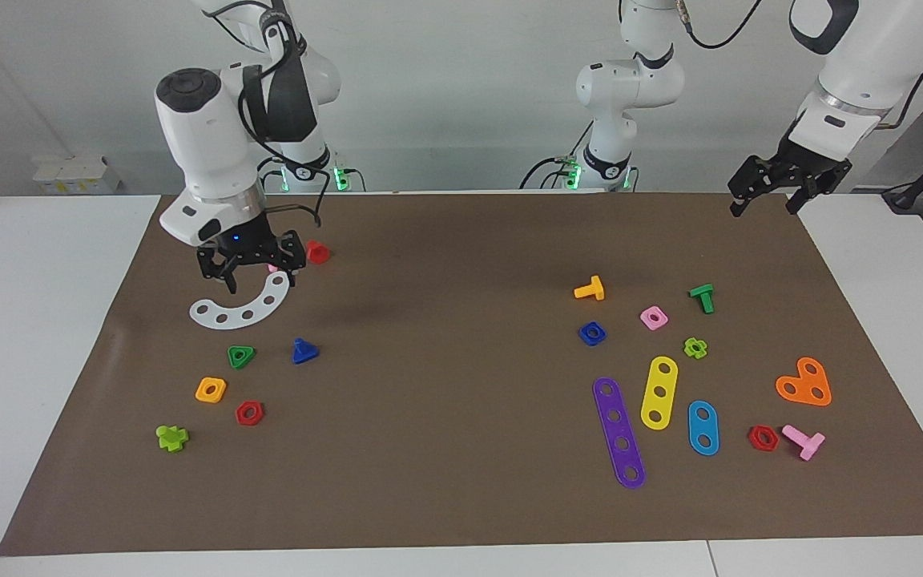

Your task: Unscrew and place screws in storage area

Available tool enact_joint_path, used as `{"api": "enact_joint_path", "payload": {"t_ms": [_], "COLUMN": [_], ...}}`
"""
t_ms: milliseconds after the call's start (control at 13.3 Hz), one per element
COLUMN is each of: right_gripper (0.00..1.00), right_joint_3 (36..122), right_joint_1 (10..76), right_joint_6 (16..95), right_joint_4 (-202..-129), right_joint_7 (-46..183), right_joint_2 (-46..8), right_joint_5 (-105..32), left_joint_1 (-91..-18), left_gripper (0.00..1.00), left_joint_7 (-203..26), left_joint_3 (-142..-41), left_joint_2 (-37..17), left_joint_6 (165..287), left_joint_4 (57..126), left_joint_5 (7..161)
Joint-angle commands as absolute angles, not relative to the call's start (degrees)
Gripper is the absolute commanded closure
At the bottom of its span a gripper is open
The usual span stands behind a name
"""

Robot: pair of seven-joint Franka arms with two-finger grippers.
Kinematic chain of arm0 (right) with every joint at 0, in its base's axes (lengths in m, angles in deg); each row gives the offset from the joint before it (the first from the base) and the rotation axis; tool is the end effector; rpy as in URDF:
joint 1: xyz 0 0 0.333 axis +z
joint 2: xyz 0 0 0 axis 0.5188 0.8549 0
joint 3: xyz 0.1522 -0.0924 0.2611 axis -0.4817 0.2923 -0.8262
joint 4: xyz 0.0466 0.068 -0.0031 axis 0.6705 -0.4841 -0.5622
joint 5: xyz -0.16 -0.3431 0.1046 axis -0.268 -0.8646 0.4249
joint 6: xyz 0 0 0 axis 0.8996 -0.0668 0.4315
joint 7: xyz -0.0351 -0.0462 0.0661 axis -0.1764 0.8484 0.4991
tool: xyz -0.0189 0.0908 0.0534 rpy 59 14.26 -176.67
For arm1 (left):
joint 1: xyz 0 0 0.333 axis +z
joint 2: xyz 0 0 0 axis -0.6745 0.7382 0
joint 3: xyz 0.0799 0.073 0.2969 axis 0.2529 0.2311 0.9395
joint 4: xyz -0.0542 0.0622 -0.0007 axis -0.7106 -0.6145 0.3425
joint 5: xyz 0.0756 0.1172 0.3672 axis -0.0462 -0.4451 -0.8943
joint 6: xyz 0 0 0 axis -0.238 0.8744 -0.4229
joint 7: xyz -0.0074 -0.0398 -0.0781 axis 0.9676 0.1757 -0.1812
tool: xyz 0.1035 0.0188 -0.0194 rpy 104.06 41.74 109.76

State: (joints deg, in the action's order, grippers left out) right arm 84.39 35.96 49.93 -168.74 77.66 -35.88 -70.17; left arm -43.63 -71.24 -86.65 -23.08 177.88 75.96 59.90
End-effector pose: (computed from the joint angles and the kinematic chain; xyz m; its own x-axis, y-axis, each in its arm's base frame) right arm 0.5615 0.0605 0.5313 0.9874 0.1168 0.1072 0.1115 -0.9923 0.0547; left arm 0.5377 0.0054 0.6268 0.9999 -0.0167 -0.0013 -0.0167 -0.9997 0.0151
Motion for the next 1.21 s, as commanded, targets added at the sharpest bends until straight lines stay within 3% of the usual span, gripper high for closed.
{"api": "enact_joint_path", "payload": {"t_ms": [0,301,603,1130], "right_gripper": [0.00,0.00,0.00,0.00], "right_joint_3": [84.2,83.9,83.9,84.1], "right_joint_1": [33.7,34.1,33.8,33.6], "right_joint_6": [42.7,34.8,30.2,29.6], "right_joint_4": [-159.4,-152.8,-152.3,-152.8], "right_joint_7": [80.1,84.2,88.6,86.9], "right_joint_2": [-34.3,-34.0,-34.8,-35.2], "right_joint_5": [-68.6,-68.4,-67.0,-67.4], "left_joint_1": [-44.4,-44.4,-44.4,-44.4], "left_gripper": [0.00,0.00,0.00,0.00], "left_joint_7": [-72.2,-72.2,-72.2,-72.2], "left_joint_3": [-86.2,-86.2,-86.2,-86.2], "left_joint_2": [-24.6,-24.5,-24.1,-24.1], "left_joint_6": [178.9,178.5,178.9,179.1], "left_joint_4": [77.6,77.4,76.5,76.6], "left_joint_5": [59.2,59.2,59.2,59.2]}}
